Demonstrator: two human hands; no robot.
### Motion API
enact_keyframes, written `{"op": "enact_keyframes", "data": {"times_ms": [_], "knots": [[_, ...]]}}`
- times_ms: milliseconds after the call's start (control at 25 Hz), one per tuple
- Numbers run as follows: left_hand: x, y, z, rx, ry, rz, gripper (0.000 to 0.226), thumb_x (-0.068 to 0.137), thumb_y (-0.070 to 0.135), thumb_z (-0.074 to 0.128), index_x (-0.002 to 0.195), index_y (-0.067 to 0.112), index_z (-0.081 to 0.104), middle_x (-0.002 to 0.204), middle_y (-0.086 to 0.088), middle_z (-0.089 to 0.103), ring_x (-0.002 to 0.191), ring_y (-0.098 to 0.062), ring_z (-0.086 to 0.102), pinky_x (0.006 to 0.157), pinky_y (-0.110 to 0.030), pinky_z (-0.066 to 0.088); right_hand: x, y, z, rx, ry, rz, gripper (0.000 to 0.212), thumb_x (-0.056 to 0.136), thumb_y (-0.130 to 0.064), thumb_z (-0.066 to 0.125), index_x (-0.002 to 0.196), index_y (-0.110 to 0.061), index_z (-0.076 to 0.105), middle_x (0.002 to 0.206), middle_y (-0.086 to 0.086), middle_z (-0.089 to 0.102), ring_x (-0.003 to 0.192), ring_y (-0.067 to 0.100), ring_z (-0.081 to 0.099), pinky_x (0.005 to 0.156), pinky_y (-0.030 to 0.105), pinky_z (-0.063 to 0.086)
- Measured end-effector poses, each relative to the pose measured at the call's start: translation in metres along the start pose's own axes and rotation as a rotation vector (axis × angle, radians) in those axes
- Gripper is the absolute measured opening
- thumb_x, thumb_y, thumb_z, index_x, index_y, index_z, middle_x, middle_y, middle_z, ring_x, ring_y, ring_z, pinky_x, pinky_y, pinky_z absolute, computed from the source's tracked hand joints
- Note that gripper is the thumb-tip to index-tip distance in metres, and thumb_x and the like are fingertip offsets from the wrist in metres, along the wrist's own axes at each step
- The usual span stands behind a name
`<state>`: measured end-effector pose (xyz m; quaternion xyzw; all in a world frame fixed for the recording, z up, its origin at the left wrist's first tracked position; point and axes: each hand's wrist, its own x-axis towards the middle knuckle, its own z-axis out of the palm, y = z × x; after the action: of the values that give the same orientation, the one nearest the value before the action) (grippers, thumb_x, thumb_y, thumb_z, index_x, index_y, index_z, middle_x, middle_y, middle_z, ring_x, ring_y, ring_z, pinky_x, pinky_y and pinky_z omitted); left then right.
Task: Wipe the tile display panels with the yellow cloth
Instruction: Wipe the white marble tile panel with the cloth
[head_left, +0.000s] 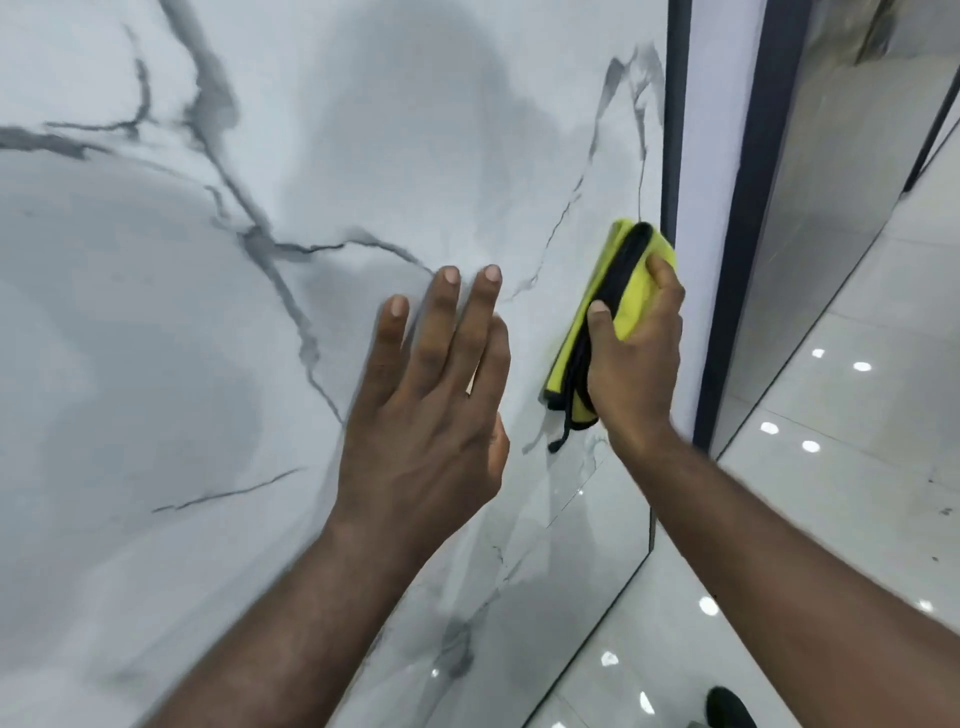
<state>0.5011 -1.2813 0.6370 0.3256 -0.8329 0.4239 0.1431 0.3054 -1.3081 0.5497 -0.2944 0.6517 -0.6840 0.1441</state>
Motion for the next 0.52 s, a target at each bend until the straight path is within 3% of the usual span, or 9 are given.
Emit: {"op": "enact_keyframes", "data": {"times_ms": [80,200,240,320,360,480,520], "knots": [[0.007,0.012,0.009,0.038,-0.024,0.0,0.069,0.096,0.028,0.059,0.159,0.002,0.045,0.181,-0.014,0.01,0.168,-0.032,0.011,0.135,-0.057,-0.005,0.006,0.023,-0.006,-0.025,-0.039,-0.152,0.066,0.102,-0.032,0.064,0.16,-0.036,0.032,0.158,-0.011,0.042,0.144,0.011,0.04,0.121,0.032,0.033],[0.017,0.028,0.019,0.073,-0.042,0.037,0.07,0.096,0.027,0.059,0.16,0.001,0.043,0.181,-0.014,0.014,0.167,-0.03,0.015,0.135,-0.056,-0.003,0.018,0.052,-0.005,0.041,0.001,0.149,0.071,0.096,-0.045,0.059,0.16,-0.038,0.029,0.158,-0.004,0.043,0.145,0.019,0.044,0.122,0.046,0.038],[0.019,0.033,0.024,0.091,-0.044,0.048,0.07,0.097,0.026,0.058,0.16,0.002,0.043,0.18,-0.013,0.017,0.167,-0.03,0.018,0.134,-0.055,0.0,0.019,0.057,-0.005,0.055,-0.013,0.133,0.07,0.097,-0.043,0.061,0.16,-0.036,0.031,0.159,-0.005,0.042,0.145,0.017,0.044,0.122,0.043,0.037],[0.025,0.042,0.032,0.113,-0.028,0.065,0.066,0.098,0.025,0.057,0.16,0.003,0.045,0.179,-0.012,0.022,0.165,-0.029,0.023,0.134,-0.055,0.004,0.017,0.068,-0.007,0.023,-0.043,-0.065,0.067,0.101,-0.03,0.066,0.159,-0.029,0.033,0.159,-0.009,0.04,0.148,0.012,0.039,0.124,0.035,0.033],[0.028,0.049,0.036,0.108,-0.028,0.069,0.065,0.098,0.024,0.057,0.159,0.003,0.047,0.178,-0.012,0.024,0.165,-0.029,0.025,0.134,-0.054,0.005,0.021,0.075,-0.01,0.019,-0.046,-0.071,0.066,0.102,-0.029,0.066,0.159,-0.027,0.033,0.159,-0.008,0.04,0.148,0.012,0.038,0.124,0.037,0.033],[0.035,0.069,0.049,0.099,-0.046,0.104,0.061,0.097,0.021,0.059,0.156,0.006,0.053,0.177,-0.011,0.028,0.164,-0.028,0.026,0.135,-0.051,0.005,0.029,0.1,-0.014,0.07,-0.028,0.224,0.07,0.096,-0.038,0.063,0.159,-0.029,0.032,0.154,-0.006,0.048,0.142,0.018,0.048,0.119,0.047,0.042],[0.037,0.076,0.055,0.093,-0.067,0.117,0.062,0.096,0.021,0.06,0.156,0.006,0.053,0.177,-0.01,0.028,0.164,-0.027,0.027,0.135,-0.05,0.005,0.028,0.108,-0.015,0.057,-0.049,0.184,0.07,0.097,-0.035,0.066,0.159,-0.026,0.033,0.154,-0.008,0.047,0.143,0.017,0.048,0.12,0.046,0.041]]}}
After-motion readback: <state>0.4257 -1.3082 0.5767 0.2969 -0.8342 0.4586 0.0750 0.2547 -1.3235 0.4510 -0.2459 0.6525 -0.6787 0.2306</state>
